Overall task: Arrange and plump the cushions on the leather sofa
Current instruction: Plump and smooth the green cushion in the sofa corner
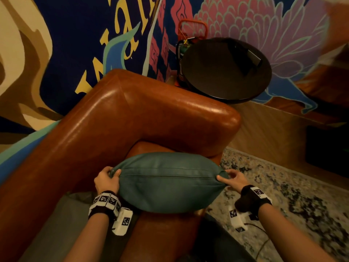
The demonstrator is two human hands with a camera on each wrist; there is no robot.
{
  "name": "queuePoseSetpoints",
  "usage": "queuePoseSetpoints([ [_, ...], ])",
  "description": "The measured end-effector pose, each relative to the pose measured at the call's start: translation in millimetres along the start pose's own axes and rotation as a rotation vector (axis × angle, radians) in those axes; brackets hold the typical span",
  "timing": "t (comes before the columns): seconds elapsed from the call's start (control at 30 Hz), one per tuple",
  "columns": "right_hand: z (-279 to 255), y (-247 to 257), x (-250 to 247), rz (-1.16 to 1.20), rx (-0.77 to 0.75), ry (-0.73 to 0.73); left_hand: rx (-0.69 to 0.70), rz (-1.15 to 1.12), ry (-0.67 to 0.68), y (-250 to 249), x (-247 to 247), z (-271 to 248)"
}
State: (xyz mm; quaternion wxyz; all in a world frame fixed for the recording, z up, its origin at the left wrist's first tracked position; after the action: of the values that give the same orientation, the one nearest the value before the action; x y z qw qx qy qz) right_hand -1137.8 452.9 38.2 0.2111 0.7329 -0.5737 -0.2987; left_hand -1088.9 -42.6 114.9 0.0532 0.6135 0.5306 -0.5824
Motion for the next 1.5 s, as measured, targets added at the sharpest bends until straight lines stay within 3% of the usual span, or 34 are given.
queuePoseSetpoints([
  [0.13, -7, 20, -26, -0.393, -0.223, -0.237, 0.119, 0.110, 0.040, -19, 9, -1],
  [0.23, -29, 52, -20, -0.849, -0.349, -0.254, 0.174, 0.164, 0.046, -30, 10, 4],
  [0.3, -41, 61, -22, -0.965, -0.363, -0.280, 0.210, 0.138, 0.032, -40, 8, 2],
  [0.4, -37, 46, -29, -0.858, -0.264, -0.274, 0.234, 0.151, 0.009, -49, 13, -5],
  [0.57, -24, 39, -4, -0.830, -0.111, -0.431, 0.251, 0.282, 0.029, -62, 40, -22],
  [0.7, -22, 50, -27, -0.609, -0.103, -0.527, 0.314, 0.356, 0.009, -70, 19, -8],
  [0.83, -15, 55, -35, -0.515, -0.070, -0.448, 0.311, 0.287, -0.081, -76, 13, -8],
  [0.93, -4, 46, -17, -0.555, -0.041, -0.311, 0.336, 0.478, -0.092, -78, 51, -27],
  [1.0, -2, 38, -11, -0.547, -0.028, -0.279, 0.557, 0.524, 0.050, -96, 98, -67],
  [1.1, -8, 49, -2, -0.517, -0.118, -0.254, 1.090, 0.597, 0.308, -135, 171, -166],
  [1.13, -11, 55, 1, -0.526, -0.172, -0.244, 1.164, 0.609, 0.370, -140, 184, -186],
  [1.17, -13, 62, 3, -0.538, -0.232, -0.232, 1.148, 0.601, 0.401, -142, 188, -190],
  [1.23, -19, 75, 5, -0.532, -0.279, -0.207, 0.968, 0.601, 0.396, -128, 182, -161],
  [1.37, -38, 120, 4, -0.481, -0.368, -0.265, 0.377, 0.570, 0.518, -72, 142, -74],
  [1.43, -61, 153, 21, -0.415, -0.478, -0.270, 0.354, 0.469, 0.643, -79, 138, -80],
  [1.5, -85, 179, 55, -0.364, -0.575, -0.214, 0.508, 0.286, 0.721, -112, 141, -114],
])
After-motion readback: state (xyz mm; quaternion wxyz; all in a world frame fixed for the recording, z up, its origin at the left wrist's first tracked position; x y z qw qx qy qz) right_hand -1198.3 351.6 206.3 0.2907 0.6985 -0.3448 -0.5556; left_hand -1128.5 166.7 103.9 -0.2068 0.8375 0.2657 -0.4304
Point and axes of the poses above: each hand's wrist, its own z-axis towards the middle knuckle, its own x-axis out of the palm, y = z × x, the point moved 9 cm from there along z, towards the middle knuckle, and after that the axes turned 1 degree about y, right-handed, at the moved point
